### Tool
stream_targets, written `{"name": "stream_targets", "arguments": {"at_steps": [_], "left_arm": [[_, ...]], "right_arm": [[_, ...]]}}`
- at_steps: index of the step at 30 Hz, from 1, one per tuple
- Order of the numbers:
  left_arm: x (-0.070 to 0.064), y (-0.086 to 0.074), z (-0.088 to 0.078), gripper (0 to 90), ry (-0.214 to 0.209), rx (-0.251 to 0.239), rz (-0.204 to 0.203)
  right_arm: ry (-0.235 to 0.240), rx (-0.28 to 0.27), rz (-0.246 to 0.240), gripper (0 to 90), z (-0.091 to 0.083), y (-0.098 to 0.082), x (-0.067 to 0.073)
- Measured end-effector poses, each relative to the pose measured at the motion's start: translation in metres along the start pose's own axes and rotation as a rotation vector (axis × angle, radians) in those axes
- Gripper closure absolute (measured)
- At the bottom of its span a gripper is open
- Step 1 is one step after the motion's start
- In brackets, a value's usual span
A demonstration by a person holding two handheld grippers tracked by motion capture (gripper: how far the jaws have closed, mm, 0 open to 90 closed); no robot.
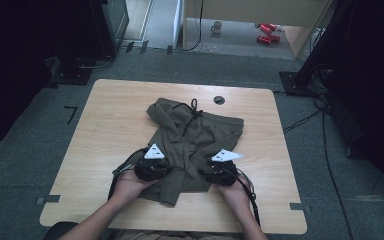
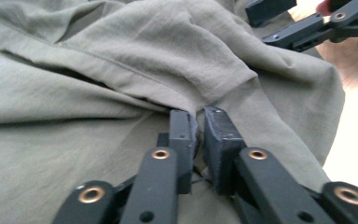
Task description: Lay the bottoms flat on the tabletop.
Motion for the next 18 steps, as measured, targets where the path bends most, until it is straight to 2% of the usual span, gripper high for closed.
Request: {"name": "stream_targets", "arguments": {"at_steps": [4,7,14,18], "left_arm": [[0.0,0.002,-0.007,87.4,0.001,-0.025,0.011],[0.003,0.004,-0.014,88.5,0.005,-0.042,-0.001],[0.012,0.005,-0.029,88.7,0.026,-0.067,-0.019],[0.019,0.005,-0.039,89.0,0.036,-0.083,-0.045]], "right_arm": [[-0.01,-0.011,-0.031,47.2,0.001,-0.001,0.001],[-0.036,-0.025,-0.092,46.3,0.002,-0.003,0.005],[-0.034,-0.027,-0.084,46.7,0.003,-0.003,0.004],[-0.038,-0.03,-0.08,46.8,0.003,-0.003,0.003]]}}
Point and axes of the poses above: each handheld gripper's, and its own axes: z roughly forward along the jaws, y roughly out of its top, x roughly to its left, the point moved 2 cm from there along z, roughly forward along the jaws, and after that the axes turned 8 degrees about -y, right-handed, at the moved point
